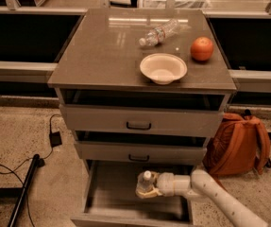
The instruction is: Place blue plastic bottle into bottom drawer
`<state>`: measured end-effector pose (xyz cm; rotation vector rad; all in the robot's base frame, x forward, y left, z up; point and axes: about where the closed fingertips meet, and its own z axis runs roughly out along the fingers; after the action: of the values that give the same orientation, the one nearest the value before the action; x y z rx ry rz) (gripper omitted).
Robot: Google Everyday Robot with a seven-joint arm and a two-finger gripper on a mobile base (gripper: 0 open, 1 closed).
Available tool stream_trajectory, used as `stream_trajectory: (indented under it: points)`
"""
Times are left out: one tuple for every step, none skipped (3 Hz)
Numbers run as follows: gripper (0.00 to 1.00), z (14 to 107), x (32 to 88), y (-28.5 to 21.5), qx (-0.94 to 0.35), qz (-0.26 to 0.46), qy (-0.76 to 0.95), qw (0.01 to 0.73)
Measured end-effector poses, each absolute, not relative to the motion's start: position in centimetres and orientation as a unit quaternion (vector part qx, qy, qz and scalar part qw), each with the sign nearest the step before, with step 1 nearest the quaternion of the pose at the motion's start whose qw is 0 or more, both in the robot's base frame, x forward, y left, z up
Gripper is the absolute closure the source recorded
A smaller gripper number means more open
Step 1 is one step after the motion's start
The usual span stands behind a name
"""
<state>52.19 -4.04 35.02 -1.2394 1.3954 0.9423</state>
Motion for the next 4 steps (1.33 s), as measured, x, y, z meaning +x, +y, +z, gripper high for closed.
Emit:
stream_trajectory:
  points:
    - [1.00, 27.6, 50.1, -2.9, -0.485, 0.441, 0.578, 0.486]
    - [1.00, 24.1, 49.3, -2.4, -0.453, 0.467, 0.570, 0.503]
    - [1.00, 23.5, 49.3, -2.5, -0.449, 0.467, 0.572, 0.503]
    - [0.74, 23.5, 49.3, -2.4, -0.451, 0.465, 0.573, 0.502]
